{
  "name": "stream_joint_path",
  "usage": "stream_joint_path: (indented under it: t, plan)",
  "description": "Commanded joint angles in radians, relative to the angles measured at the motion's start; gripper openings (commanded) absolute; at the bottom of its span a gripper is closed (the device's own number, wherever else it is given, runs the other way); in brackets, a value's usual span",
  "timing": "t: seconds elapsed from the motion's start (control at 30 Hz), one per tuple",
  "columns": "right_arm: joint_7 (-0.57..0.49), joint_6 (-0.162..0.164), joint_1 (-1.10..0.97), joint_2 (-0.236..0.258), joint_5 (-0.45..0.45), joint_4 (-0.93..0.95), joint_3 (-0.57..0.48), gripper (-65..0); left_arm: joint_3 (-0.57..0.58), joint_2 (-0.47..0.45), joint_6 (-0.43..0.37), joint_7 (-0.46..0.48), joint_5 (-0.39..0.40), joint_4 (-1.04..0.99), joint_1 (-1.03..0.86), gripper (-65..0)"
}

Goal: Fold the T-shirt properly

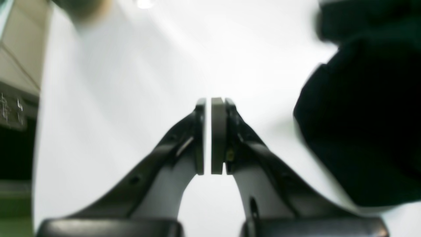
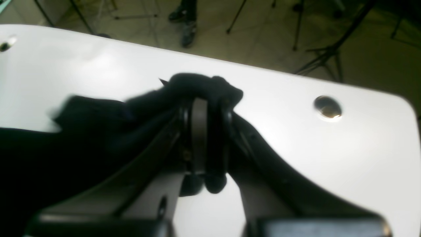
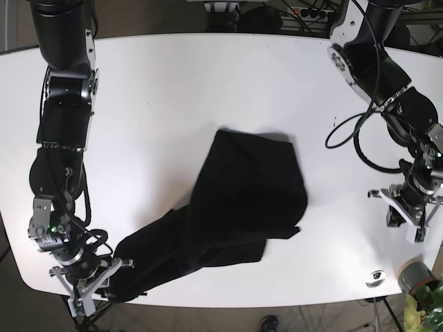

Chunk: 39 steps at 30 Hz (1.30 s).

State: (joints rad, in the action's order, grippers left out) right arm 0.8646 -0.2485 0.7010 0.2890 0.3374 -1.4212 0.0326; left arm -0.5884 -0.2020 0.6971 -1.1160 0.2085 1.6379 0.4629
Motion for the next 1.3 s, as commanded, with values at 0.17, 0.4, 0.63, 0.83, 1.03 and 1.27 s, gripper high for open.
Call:
stream_joint_path:
  t: [0.17, 0.4, 0.63, 0.83, 1.03, 1.27]
  plan:
    - [0.026, -0.073, 0.239, 0.060, 0.004, 0.035, 0.007, -62.8, 0.095, -0.007, 0.001, -0.011, 0.019, 0.014, 0.227, -65.0]
    - [0.051, -0.073, 0.282, 0.065, 0.004, 0.030, 0.005, -62.8, 0.186, -0.006, 0.001, -0.008, 0.019, 0.015, 0.261, -65.0]
    - [0.051, -0.073, 0.271, 0.057, 0.004, 0.030, 0.002, -62.8, 0.239, 0.019, 0.001, 0.030, 0.021, 0.015, 0.175, -65.0]
    - [0.052, -0.088, 0.288, 0.000, 0.006, 0.004, -0.003, -62.8, 0.232, 0.016, 0.001, 0.061, 0.021, 0.017, 0.109, -53.5]
    - [0.075, -0.113, 0.405, -0.067, 0.004, 0.004, -0.092, -62.8, 0.161, -0.009, 0.001, 0.061, 0.021, 0.020, 0.061, -63.7]
    - [0.078, -0.116, 0.553, -0.199, 0.004, 0.010, -0.171, -62.8, 0.132, -0.050, 0.001, 0.061, 0.022, 0.025, -0.002, -64.6]
